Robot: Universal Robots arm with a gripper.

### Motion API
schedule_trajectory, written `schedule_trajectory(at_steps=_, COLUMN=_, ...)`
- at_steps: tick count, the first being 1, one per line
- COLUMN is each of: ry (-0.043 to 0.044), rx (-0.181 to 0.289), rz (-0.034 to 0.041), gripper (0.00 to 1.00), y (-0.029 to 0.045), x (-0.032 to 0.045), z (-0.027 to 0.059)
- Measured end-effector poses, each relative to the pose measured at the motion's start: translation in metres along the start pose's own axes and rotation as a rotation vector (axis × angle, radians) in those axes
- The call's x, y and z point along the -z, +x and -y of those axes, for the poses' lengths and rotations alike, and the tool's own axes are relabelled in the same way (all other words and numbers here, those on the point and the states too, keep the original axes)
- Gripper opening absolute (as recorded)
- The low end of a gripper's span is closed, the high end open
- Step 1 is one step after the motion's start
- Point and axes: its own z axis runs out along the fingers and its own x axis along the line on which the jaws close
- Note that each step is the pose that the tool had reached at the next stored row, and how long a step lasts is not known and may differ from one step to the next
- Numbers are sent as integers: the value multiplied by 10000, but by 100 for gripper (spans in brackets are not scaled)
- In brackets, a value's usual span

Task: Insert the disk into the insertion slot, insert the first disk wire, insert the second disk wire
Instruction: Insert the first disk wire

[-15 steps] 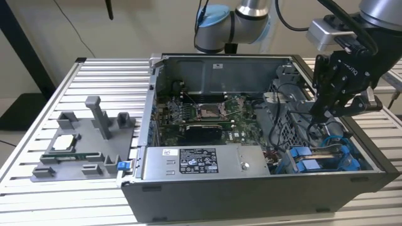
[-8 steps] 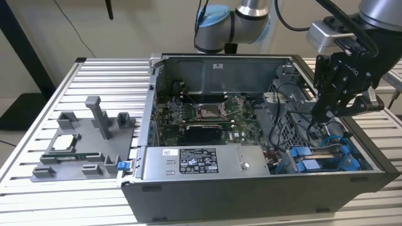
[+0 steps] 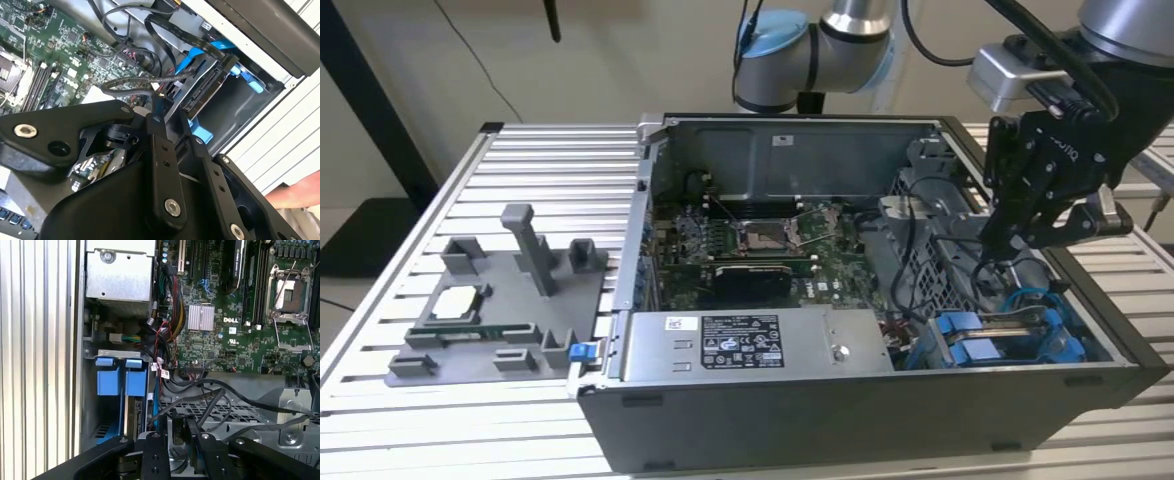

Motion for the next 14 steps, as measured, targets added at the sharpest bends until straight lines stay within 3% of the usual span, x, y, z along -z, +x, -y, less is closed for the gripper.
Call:
schedule_trajectory(at_steps=2, ry=7, rx=0, rz=4, gripper=100, y=0, x=-1, z=-9)
schedule_trajectory(at_steps=3, ry=8, rx=1, rz=3, gripper=0, y=0, x=-1, z=-9)
schedule_trajectory(at_steps=14, ry=9, rx=0, rz=0, gripper=0, y=-1, x=-9, z=-7)
